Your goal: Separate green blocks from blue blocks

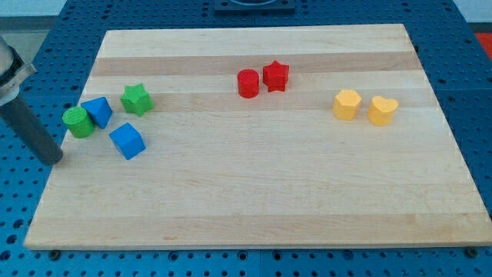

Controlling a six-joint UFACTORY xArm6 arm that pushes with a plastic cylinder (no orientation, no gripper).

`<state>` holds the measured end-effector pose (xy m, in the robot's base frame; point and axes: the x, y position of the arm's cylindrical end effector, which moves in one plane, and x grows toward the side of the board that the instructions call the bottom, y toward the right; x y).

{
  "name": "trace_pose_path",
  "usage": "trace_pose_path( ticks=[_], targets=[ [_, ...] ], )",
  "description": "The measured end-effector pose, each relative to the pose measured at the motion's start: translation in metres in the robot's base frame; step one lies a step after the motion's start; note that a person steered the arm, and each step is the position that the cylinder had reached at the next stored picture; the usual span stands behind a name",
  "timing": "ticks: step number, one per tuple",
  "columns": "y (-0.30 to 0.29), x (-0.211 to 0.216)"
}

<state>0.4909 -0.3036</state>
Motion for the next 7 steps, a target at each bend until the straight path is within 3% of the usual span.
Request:
trace_pose_path(
  ticks=[2, 4, 5, 6, 7],
  targets=[
    [0.024, -0.128],
    [0.064, -0.155],
    [0.070, -0.159],
    [0.067, -0.128],
    [0.063, -0.062]
  ],
)
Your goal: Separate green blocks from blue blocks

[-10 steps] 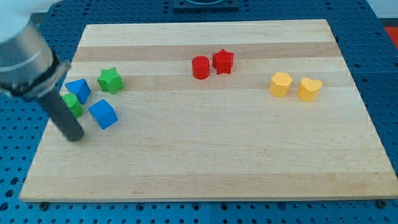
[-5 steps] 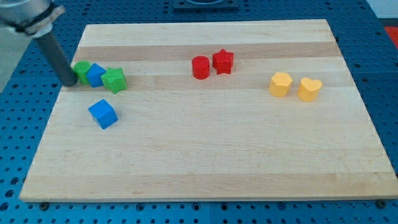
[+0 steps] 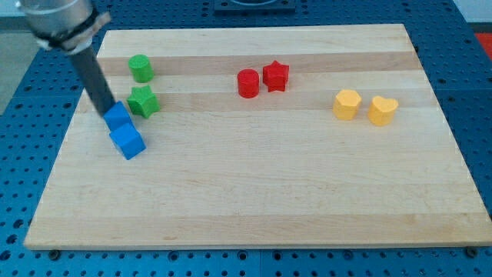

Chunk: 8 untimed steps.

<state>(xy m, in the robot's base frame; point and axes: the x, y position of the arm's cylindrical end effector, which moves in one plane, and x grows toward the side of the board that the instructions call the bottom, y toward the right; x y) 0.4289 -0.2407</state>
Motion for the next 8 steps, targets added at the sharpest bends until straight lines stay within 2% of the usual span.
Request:
trace_pose_path(
  ticks=[1, 2, 3, 4, 6, 7, 8],
  targets=[
    [0.007, 0.026],
    [0.011, 0.027],
    [-0.022, -0.019],
    [0.001, -0.033],
    [0.045, 0.065],
    [0.036, 0.016],
    [0.062, -0.014]
  ],
)
